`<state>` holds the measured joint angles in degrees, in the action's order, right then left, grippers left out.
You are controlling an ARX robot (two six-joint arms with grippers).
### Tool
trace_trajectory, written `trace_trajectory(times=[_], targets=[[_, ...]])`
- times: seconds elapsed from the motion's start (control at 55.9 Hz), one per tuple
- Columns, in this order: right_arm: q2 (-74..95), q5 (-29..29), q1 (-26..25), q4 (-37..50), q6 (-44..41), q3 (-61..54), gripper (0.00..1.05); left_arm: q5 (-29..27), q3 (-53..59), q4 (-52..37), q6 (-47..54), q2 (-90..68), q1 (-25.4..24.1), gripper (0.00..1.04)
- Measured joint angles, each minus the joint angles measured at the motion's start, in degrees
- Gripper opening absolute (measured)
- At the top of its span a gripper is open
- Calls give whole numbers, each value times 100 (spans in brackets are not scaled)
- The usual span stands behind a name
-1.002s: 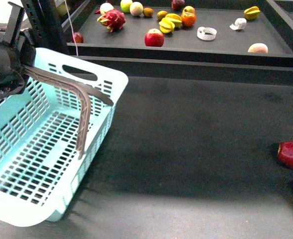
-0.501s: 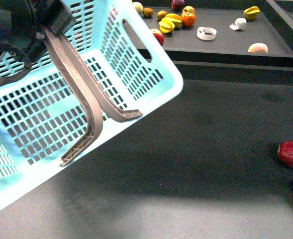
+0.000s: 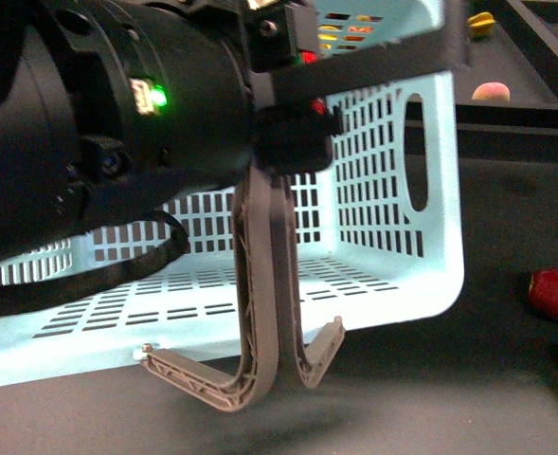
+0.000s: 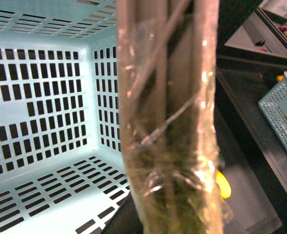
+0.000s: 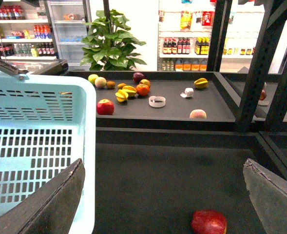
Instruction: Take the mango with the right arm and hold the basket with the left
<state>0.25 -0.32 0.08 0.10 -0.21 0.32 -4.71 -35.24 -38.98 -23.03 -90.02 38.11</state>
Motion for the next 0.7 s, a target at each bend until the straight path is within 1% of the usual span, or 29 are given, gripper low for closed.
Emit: trace_trajectory(times=[0.107,0.251,0.394,0.698], targets=[[0,-2,0,0,0,0,97,63,-7,-116,157,-160,92,6],[0,-2,0,0,0,0,97,151,-57,-509,24,-505,103,6],[0,0,0,0,0,0,97,197,-219,-870,-107,-981,-72,6],[0,-2,0,0,0,0,97,551,-258,-1147,-31,-1226,-254,6]])
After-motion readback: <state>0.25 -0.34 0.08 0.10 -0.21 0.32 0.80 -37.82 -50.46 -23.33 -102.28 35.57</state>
